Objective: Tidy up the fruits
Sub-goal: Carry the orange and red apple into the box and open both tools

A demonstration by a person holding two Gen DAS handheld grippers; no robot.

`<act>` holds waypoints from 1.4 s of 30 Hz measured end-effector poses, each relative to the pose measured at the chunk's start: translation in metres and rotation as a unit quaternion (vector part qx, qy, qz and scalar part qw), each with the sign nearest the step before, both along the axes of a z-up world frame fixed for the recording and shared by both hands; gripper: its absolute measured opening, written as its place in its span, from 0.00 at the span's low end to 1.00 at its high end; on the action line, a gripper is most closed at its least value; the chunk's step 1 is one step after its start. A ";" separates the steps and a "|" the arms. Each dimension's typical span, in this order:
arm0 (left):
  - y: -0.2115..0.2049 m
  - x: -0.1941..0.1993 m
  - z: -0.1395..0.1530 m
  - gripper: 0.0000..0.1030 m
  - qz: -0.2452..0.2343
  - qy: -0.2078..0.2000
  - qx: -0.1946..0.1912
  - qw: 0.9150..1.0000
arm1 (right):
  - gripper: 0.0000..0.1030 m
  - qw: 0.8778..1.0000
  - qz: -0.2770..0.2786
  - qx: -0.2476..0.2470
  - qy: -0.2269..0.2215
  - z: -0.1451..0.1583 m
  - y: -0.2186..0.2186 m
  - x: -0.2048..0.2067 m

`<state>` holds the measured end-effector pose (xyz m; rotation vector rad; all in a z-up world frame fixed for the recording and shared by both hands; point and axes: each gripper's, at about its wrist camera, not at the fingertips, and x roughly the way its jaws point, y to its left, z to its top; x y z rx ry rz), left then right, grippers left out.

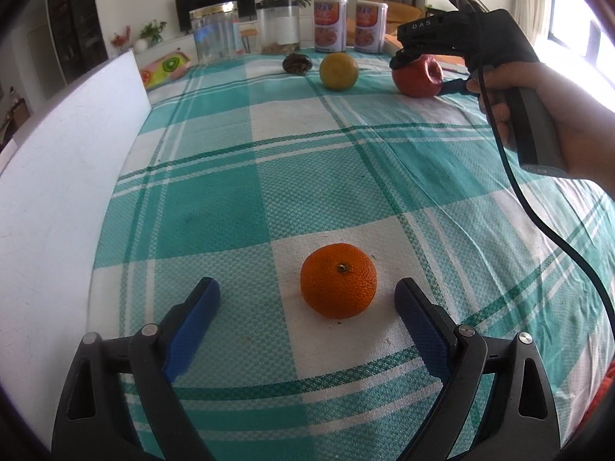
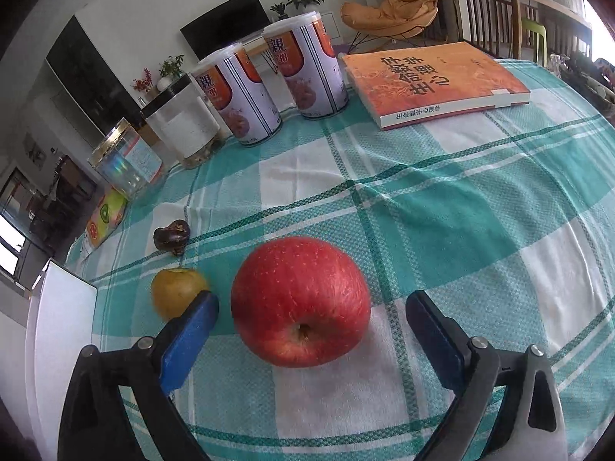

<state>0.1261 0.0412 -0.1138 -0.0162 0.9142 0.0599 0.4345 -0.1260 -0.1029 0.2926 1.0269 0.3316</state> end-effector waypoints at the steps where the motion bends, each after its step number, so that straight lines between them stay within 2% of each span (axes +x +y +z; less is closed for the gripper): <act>1: 0.000 0.000 0.000 0.92 0.000 0.000 0.000 1.000 | 0.68 1.000 -0.010 0.003 -0.003 0.000 -0.002 -0.003; 3: 0.000 0.000 0.000 0.92 0.000 0.000 -0.002 1.000 | 0.68 1.000 -0.019 0.014 -0.007 0.000 -0.008 -0.014; 5: 0.002 0.001 0.000 0.91 -0.003 0.000 -0.012 1.000 | 0.68 0.998 -0.026 0.058 -0.004 -0.001 -0.021 -0.038; 7: 0.006 0.000 0.001 0.92 -0.007 -0.005 -0.031 0.999 | 0.68 0.995 -0.030 0.095 -0.003 -0.002 -0.035 -0.070; 11: 0.013 -0.001 0.005 0.89 -0.013 -0.017 -0.064 0.998 | 0.68 0.990 -0.037 0.136 -0.002 -0.001 -0.055 -0.146; 12: 0.011 -0.002 0.006 0.73 -0.016 -0.022 -0.060 0.998 | 0.68 0.989 -0.038 0.142 -0.004 0.000 -0.059 -0.162; 13: 0.008 -0.002 0.007 0.37 -0.023 -0.024 -0.049 0.998 | 0.68 0.989 -0.039 0.144 -0.009 0.002 -0.062 -0.179; 15: 0.001 -0.003 0.009 0.32 -0.035 -0.025 -0.028 0.999 | 0.68 0.990 -0.037 0.135 -0.020 0.007 -0.064 -0.207; 16: 0.001 -0.006 0.011 0.31 -0.038 -0.026 -0.037 0.998 | 0.68 0.991 -0.035 0.127 -0.026 0.010 -0.063 -0.219; 19: 0.010 -0.023 0.033 0.31 -0.038 -0.016 -0.109 0.993 | 0.68 0.993 -0.024 0.110 -0.031 0.019 -0.055 -0.249; 21: 0.019 -0.045 0.062 0.31 -0.054 -0.017 -0.173 0.983 | 0.68 0.993 -0.001 0.113 -0.035 0.032 -0.040 -0.268; 23: 0.030 -0.073 0.092 0.31 -0.073 -0.018 -0.218 0.973 | 0.68 0.991 0.034 0.122 -0.048 0.052 -0.015 -0.287; 25: 0.050 -0.103 0.121 0.31 -0.077 -0.024 -0.251 0.965 | 0.68 0.986 0.074 0.137 -0.062 0.074 0.016 -0.306; 27: 0.079 -0.133 0.146 0.31 -0.058 -0.041 -0.262 0.962 | 0.68 0.978 0.122 0.151 -0.073 0.093 0.055 -0.327; 29: 0.114 -0.157 0.166 0.31 -0.023 -0.072 -0.253 0.964 | 0.68 0.970 0.175 0.151 -0.082 0.110 0.096 -0.345; 31: 0.150 -0.174 0.176 0.32 0.028 -0.102 -0.214 0.971 | 0.68 0.959 0.232 0.136 -0.090 0.122 0.143 -0.362; 33: 0.190 -0.182 0.171 0.32 0.094 -0.112 -0.170 0.975 | 0.68 0.947 0.286 0.109 -0.098 0.127 0.191 -0.379; 35: 0.229 -0.185 0.153 0.32 0.155 -0.100 -0.151 0.971 | 0.68 0.935 0.328 0.075 -0.108 0.125 0.233 -0.391; 37: 0.260 -0.185 0.130 0.32 0.204 -0.071 -0.133 0.967 | 0.68 0.924 0.364 0.044 -0.108 0.116 0.271 -0.399; 39: 0.280 -0.185 0.107 0.32 0.232 -0.040 -0.126 0.964 | 0.68 0.915 0.388 0.011 -0.109 0.106 0.300 -0.406; 42: 0.292 -0.184 0.085 0.32 0.250 -0.010 -0.114 0.961 | 0.68 0.906 0.406 -0.032 -0.112 0.092 0.328 -0.412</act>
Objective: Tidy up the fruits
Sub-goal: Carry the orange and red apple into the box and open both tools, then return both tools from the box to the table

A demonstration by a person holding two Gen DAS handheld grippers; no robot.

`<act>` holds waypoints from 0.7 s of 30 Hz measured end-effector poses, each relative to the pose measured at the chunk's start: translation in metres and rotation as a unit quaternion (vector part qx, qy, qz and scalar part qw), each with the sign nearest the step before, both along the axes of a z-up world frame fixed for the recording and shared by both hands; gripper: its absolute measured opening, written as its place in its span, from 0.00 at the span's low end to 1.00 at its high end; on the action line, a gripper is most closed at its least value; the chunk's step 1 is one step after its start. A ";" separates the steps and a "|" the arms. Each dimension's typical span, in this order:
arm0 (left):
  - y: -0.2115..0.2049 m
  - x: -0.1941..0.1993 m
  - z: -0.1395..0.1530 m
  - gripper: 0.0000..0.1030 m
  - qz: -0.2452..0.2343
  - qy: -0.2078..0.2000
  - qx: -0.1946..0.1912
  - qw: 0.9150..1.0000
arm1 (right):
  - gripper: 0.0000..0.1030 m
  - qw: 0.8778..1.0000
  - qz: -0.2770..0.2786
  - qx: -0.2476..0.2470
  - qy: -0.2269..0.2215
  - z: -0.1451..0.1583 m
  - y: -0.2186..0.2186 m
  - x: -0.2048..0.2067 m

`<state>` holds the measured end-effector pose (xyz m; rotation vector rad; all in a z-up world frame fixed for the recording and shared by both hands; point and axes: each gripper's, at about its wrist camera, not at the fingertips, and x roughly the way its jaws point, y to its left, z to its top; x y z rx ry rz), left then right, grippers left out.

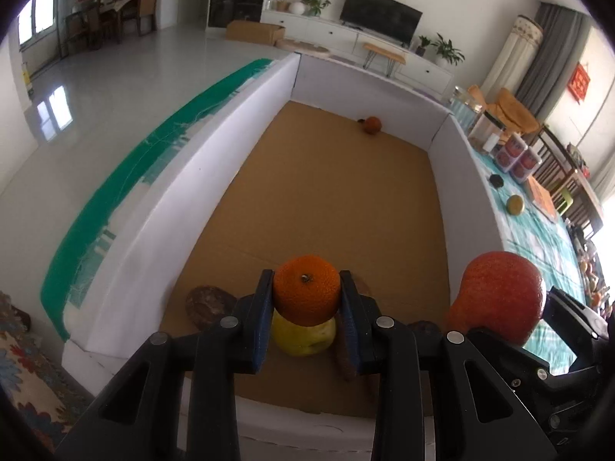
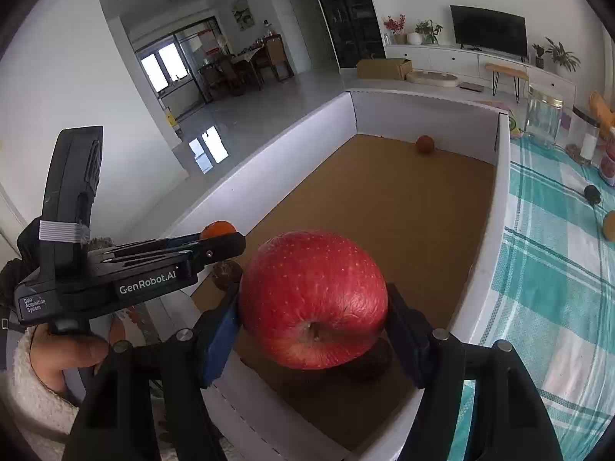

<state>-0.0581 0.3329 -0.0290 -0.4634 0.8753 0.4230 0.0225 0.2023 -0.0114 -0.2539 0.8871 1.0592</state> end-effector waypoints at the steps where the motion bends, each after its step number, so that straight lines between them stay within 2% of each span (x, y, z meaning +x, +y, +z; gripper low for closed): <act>1: 0.000 0.001 -0.005 0.33 0.001 0.007 -0.001 1.000 | 0.68 1.000 0.003 -0.010 -0.004 -0.004 0.005 -0.002; 3: 0.000 0.002 -0.013 0.34 0.002 0.020 -0.002 1.000 | 0.68 1.000 0.004 -0.025 -0.007 -0.012 0.012 -0.001; 5: -0.001 0.003 -0.018 0.41 0.006 0.027 0.000 1.000 | 0.68 0.999 0.000 -0.036 -0.004 -0.020 0.014 0.000; 7: -0.001 0.005 -0.018 0.67 0.011 0.026 0.001 1.000 | 0.69 0.999 -0.008 -0.042 0.005 -0.023 0.014 0.001; 9: -0.003 0.004 -0.014 0.74 0.020 0.017 0.007 1.000 | 0.81 1.000 -0.017 -0.018 -0.002 -0.014 0.002 0.005; 10: -0.004 0.004 -0.010 0.74 0.022 0.012 0.011 1.000 | 0.91 1.000 -0.023 -0.011 -0.009 -0.008 -0.004 0.006; 14: -0.012 0.004 0.010 0.75 0.022 -0.025 0.029 0.999 | 0.93 0.997 -0.053 0.044 -0.028 0.019 -0.044 0.015; 18: -0.044 0.012 0.032 0.77 -0.009 -0.065 0.047 0.997 | 1.00 0.986 -0.124 0.102 -0.056 0.032 -0.111 0.032; 20: -0.067 0.019 0.043 0.78 -0.040 -0.080 0.053 0.995 | 1.00 0.977 -0.174 0.101 -0.073 0.027 -0.149 0.045; 21: -0.081 0.025 0.048 0.79 -0.059 -0.086 0.054 0.993 | 1.00 0.972 -0.204 0.086 -0.084 0.018 -0.170 0.052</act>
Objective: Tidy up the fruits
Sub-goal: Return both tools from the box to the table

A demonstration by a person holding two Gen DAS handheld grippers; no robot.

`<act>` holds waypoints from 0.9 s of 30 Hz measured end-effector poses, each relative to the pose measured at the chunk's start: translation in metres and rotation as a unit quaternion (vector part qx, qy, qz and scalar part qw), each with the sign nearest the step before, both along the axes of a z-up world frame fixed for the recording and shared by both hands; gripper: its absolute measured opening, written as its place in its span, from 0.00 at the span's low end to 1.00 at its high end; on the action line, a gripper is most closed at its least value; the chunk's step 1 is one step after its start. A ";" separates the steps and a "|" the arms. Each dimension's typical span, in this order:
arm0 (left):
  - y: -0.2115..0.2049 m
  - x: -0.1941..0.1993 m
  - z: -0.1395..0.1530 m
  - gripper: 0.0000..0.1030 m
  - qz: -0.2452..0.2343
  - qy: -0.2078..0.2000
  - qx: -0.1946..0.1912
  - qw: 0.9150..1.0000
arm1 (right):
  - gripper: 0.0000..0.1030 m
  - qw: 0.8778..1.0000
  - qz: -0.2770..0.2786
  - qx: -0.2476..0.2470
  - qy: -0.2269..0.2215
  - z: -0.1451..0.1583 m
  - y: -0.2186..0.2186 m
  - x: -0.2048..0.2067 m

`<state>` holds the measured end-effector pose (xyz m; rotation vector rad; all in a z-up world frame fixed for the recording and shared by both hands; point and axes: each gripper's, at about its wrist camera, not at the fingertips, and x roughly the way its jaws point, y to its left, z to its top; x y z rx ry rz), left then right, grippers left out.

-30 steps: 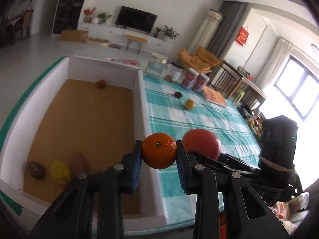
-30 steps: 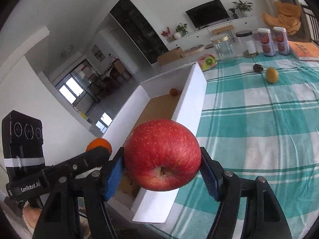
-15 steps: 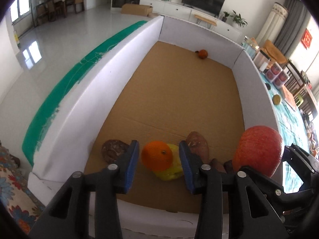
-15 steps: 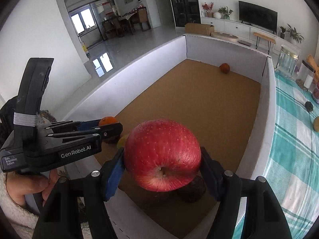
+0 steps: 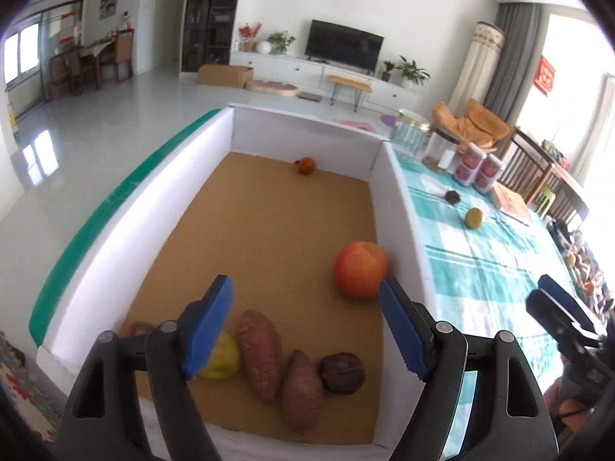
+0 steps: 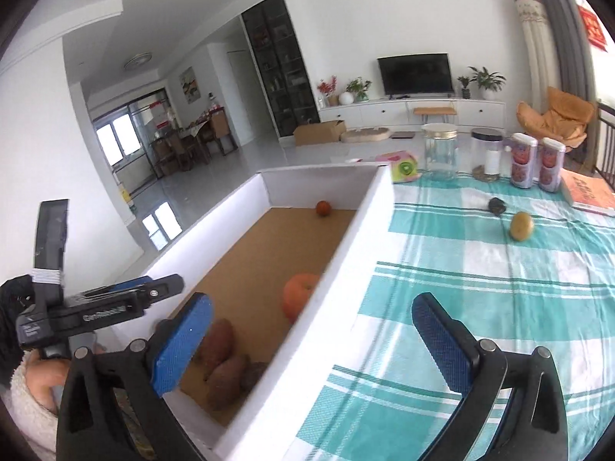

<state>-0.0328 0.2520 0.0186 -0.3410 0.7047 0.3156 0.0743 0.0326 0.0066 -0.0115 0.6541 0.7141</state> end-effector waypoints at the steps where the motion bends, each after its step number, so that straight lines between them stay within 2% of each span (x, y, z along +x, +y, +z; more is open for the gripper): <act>1: -0.015 0.006 0.005 0.79 -0.022 -0.006 0.001 1.000 | 1.00 0.999 -0.036 -0.020 -0.003 -0.010 -0.017 0.014; 4: -0.067 0.025 0.014 0.81 -0.097 -0.022 0.001 0.995 | 1.00 0.985 -0.147 -0.093 0.002 -0.050 -0.080 0.047; 7: -0.126 0.046 0.010 0.83 -0.177 -0.021 0.000 0.984 | 1.00 0.966 -0.222 -0.129 0.023 -0.080 -0.138 0.063; 9: -0.165 0.064 -0.001 0.84 -0.228 -0.009 -0.004 0.974 | 1.00 0.955 -0.263 -0.131 0.024 -0.091 -0.166 0.062; 10: -0.181 0.073 -0.008 0.83 -0.249 -0.001 -0.005 0.969 | 1.00 0.950 -0.287 -0.113 0.044 -0.090 -0.183 0.062; 12: -0.209 0.092 -0.024 0.83 -0.274 0.019 -0.003 0.961 | 1.00 0.950 -0.301 -0.072 0.042 -0.085 -0.201 0.062; 14: -0.228 0.107 -0.041 0.83 -0.281 0.032 0.004 0.959 | 1.00 0.943 -0.320 -0.088 0.033 -0.084 -0.206 0.058; 18: -0.244 0.124 -0.075 0.83 -0.248 0.058 0.048 0.966 | 1.00 0.935 -0.326 -0.121 0.065 -0.098 -0.199 0.065; 22: -0.233 0.138 -0.105 0.83 -0.219 0.086 0.067 0.970 | 1.00 0.932 -0.323 -0.138 0.086 -0.112 -0.194 0.073; 27: -0.219 0.151 -0.117 0.84 -0.189 0.091 0.084 0.974 | 1.00 0.931 -0.323 -0.137 0.104 -0.118 -0.197 0.076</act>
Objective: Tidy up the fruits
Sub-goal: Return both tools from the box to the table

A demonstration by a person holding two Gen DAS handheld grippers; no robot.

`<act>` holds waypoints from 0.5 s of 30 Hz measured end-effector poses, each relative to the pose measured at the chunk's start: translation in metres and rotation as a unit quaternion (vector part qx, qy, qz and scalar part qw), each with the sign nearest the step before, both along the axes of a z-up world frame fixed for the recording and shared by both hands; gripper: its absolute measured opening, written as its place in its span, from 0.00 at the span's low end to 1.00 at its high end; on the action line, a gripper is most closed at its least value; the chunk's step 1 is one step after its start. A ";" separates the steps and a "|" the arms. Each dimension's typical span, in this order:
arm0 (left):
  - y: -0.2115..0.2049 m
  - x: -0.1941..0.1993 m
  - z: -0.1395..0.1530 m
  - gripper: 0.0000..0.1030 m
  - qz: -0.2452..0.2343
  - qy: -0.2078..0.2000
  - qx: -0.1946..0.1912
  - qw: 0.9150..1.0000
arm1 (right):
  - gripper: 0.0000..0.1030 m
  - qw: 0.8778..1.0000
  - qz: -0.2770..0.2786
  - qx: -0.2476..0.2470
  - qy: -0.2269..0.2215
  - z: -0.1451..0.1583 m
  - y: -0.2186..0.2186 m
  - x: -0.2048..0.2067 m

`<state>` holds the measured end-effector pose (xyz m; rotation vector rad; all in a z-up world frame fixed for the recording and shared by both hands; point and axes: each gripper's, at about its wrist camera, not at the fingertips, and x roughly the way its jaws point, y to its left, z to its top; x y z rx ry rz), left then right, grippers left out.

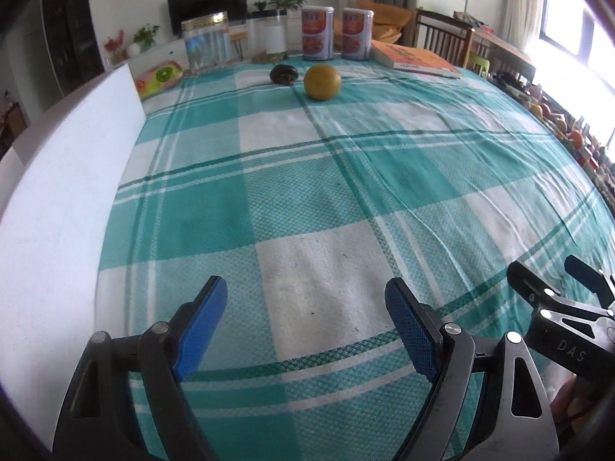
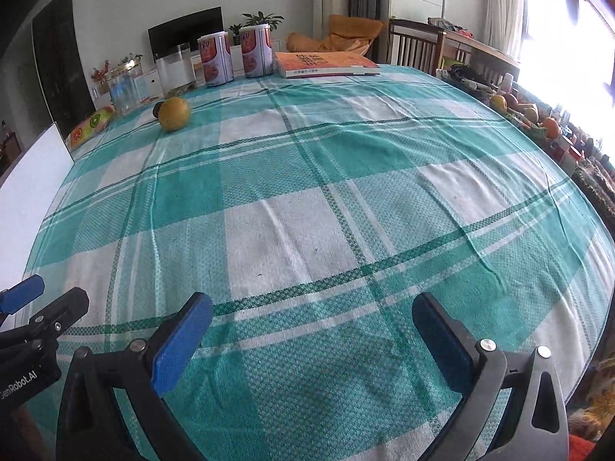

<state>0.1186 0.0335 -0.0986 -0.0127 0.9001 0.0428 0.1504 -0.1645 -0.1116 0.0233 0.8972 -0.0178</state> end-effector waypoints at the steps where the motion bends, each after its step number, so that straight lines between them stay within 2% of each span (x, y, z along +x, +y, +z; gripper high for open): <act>1: 0.002 0.003 -0.002 0.84 0.004 -0.001 0.004 1.000 | 1.00 1.000 -0.002 0.005 0.003 -0.001 -0.002 0.001; 4: 0.007 0.006 -0.013 0.85 0.013 0.008 0.014 1.000 | 1.00 1.000 -0.004 0.022 0.006 -0.002 -0.006 0.000; 5: 0.011 0.004 -0.014 0.84 0.015 0.001 0.002 1.000 | 1.00 1.000 -0.003 0.023 0.006 -0.002 -0.006 -0.001; 8: 0.014 0.004 -0.013 0.85 0.018 0.001 -0.008 1.000 | 1.00 1.000 -0.003 0.022 0.008 -0.002 -0.005 -0.001; 13: 0.011 0.005 -0.015 0.88 0.015 0.005 -0.002 1.000 | 1.00 1.000 0.004 0.012 0.019 -0.002 -0.001 0.001; 15: 0.011 0.006 -0.015 0.88 0.015 0.005 -0.002 1.000 | 1.00 0.998 0.030 0.040 0.042 0.002 0.000 0.009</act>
